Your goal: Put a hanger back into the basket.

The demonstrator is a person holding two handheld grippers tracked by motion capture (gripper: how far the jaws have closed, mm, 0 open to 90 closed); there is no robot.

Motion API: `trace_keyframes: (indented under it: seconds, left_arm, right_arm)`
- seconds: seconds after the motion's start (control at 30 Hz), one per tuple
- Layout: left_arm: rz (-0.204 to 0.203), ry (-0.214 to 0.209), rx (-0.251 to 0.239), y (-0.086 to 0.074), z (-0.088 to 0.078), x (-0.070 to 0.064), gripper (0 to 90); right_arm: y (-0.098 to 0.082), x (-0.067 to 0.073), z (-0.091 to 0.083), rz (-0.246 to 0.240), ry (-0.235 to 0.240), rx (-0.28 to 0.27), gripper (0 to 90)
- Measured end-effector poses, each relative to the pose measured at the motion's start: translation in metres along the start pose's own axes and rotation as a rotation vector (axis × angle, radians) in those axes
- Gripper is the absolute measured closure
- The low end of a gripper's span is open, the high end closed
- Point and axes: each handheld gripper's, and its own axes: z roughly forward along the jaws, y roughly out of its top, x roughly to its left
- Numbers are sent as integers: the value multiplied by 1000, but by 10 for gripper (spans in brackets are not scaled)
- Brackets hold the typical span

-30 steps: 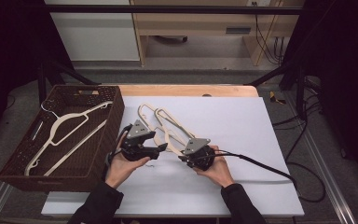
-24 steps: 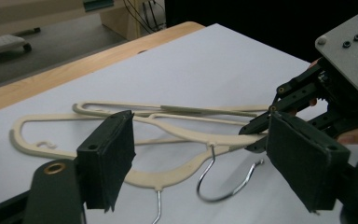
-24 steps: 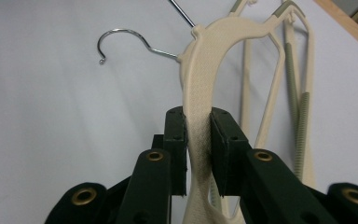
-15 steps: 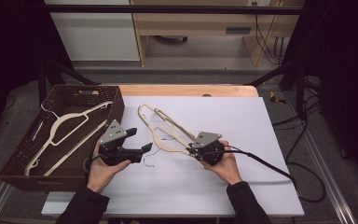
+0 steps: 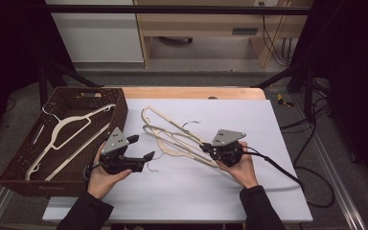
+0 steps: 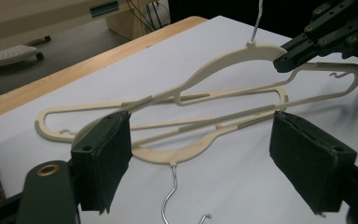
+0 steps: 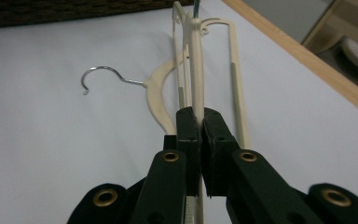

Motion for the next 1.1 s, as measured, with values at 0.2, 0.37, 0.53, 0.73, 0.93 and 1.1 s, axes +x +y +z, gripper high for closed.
trace_keyframes:
  seconds: [0.2, 0.37, 0.53, 0.73, 0.93, 1.1]
  left_arm:
    - [42, -28, 29, 0, 6, -8, 206]
    - [73, -46, 56, -1, 12, -11, 235]
    - [109, -71, 91, -2, 22, -15, 316]
    - [164, -88, 127, -5, 34, -20, 472]
    - [186, -104, 158, -7, 41, -22, 618]
    - [224, -89, 177, -7, 38, -24, 661]
  right_arm:
    - [4, 7, -5, 7, 89, -14, 874]
    - [10, 16, -6, 14, 175, -46, 874]
    - [14, 27, -1, 2, 236, -41, 874]
    - [16, 35, 5, -5, 282, -15, 874]
    - [18, 39, 7, -17, 308, -10, 874]
    - [18, 38, 7, -14, 312, -10, 871]
